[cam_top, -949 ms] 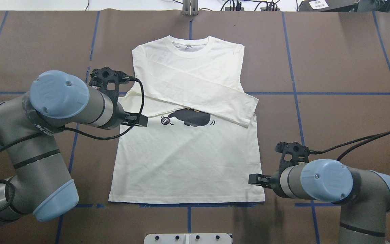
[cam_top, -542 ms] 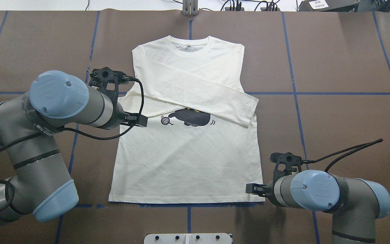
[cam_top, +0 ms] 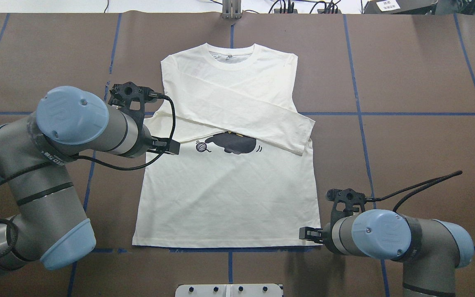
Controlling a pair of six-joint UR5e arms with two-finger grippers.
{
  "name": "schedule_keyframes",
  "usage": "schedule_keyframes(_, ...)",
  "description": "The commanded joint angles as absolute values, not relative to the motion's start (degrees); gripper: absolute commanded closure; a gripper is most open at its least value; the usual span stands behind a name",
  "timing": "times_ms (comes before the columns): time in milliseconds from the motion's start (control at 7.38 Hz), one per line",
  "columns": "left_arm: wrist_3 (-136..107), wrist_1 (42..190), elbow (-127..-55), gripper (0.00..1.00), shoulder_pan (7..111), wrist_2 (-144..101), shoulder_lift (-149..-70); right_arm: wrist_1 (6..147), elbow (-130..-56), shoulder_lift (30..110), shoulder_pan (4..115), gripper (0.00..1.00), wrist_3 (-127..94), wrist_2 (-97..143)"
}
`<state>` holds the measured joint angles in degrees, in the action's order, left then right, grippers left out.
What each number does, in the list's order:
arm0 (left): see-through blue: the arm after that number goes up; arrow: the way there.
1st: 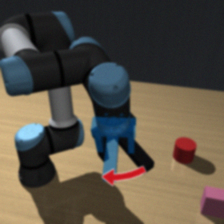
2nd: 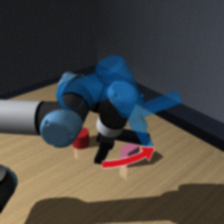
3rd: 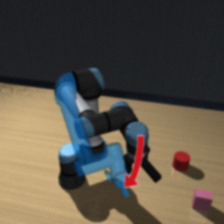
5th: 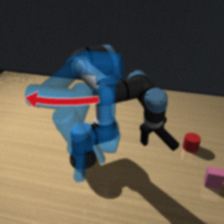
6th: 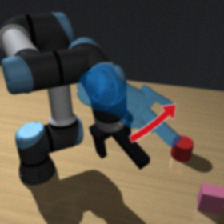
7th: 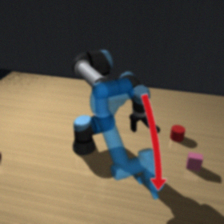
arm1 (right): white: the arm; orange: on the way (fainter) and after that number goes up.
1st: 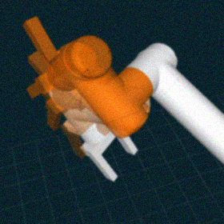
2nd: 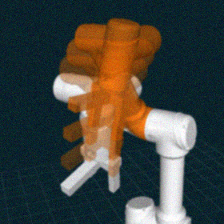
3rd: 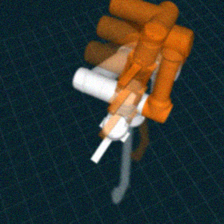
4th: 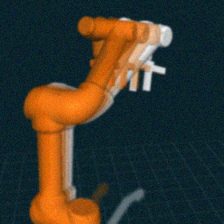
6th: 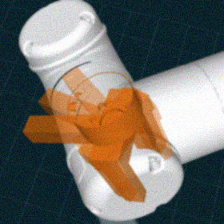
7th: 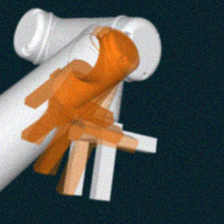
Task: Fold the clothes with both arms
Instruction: 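Move both grippers down along the shirt sides to the hem corners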
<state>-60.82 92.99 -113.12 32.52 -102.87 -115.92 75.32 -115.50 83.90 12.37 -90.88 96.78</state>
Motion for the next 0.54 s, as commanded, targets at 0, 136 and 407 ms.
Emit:
schedule_keyframes(0,-60.8,93.1,-113.1,0.0,32.5,-102.8,-115.8,75.3,-115.6,83.8,12.3,0.43,-90.9,96.9)
schedule_keyframes(136,-60.8,93.1,-113.1,0.0,32.5,-102.9,-115.9,75.3,-115.6,83.8,12.3,0.69,-90.9,97.1)
schedule_keyframes(407,-60.8,93.1,-113.1,0.0,32.5,-102.9,-115.9,75.3,-115.8,83.8,12.4,1.0,-90.8,97.5)
